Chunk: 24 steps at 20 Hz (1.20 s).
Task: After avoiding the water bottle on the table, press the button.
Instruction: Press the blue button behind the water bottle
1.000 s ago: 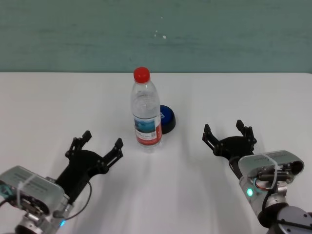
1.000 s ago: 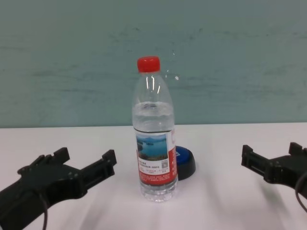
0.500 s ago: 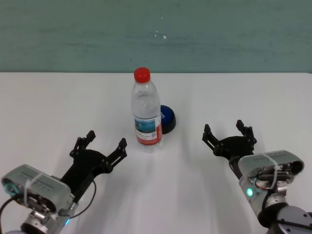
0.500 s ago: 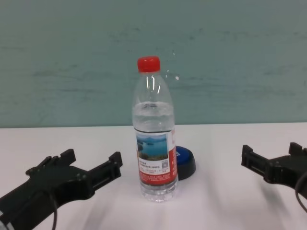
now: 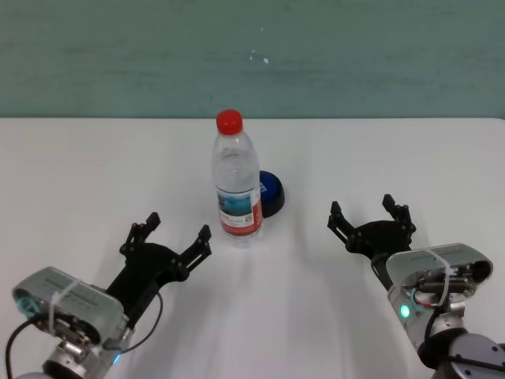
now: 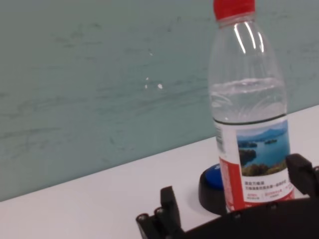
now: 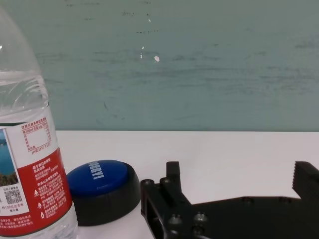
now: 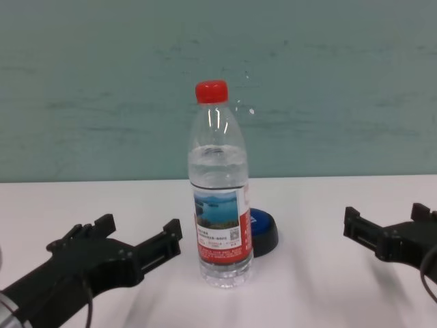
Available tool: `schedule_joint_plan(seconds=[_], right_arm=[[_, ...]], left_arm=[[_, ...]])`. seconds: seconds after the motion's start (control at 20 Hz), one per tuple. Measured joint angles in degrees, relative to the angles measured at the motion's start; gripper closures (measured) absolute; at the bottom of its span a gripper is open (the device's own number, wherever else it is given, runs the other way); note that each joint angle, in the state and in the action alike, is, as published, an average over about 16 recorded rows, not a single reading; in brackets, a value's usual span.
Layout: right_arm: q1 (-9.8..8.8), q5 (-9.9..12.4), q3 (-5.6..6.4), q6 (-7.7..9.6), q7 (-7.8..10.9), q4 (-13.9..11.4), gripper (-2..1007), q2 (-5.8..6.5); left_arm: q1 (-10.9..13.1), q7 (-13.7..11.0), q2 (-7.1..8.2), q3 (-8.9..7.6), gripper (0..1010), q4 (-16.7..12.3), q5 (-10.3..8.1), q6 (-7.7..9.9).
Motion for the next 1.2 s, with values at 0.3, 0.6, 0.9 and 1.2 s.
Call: schedule_joint_plan(seconds=[0.3, 0.6, 0.9, 1.2], right_arm=[[0.0, 0.0, 0.0, 0.0, 0.0, 0.0, 1, 0.0], [0.0, 0.0, 0.0, 0.0, 0.0, 0.0, 1, 0.0], [0.0, 0.0, 0.0, 0.0, 0.0, 0.0, 1, 0.0], [0.0, 0.0, 0.0, 0.0, 0.0, 0.0, 1, 0.0]], left_arm=[[-0.3, 0.2, -0.32, 0.29, 0, 0.4, 0.38, 0.02], [-0.6, 0.2, -0.55, 0.51, 0, 0.8, 0.67, 0.03], [-0.7, 0.2, -0.66, 0.61, 0, 0.9, 0.79, 0.02], [-0.7, 0.1, -0.65, 0.6, 0, 1.0, 0.72, 0.04]])
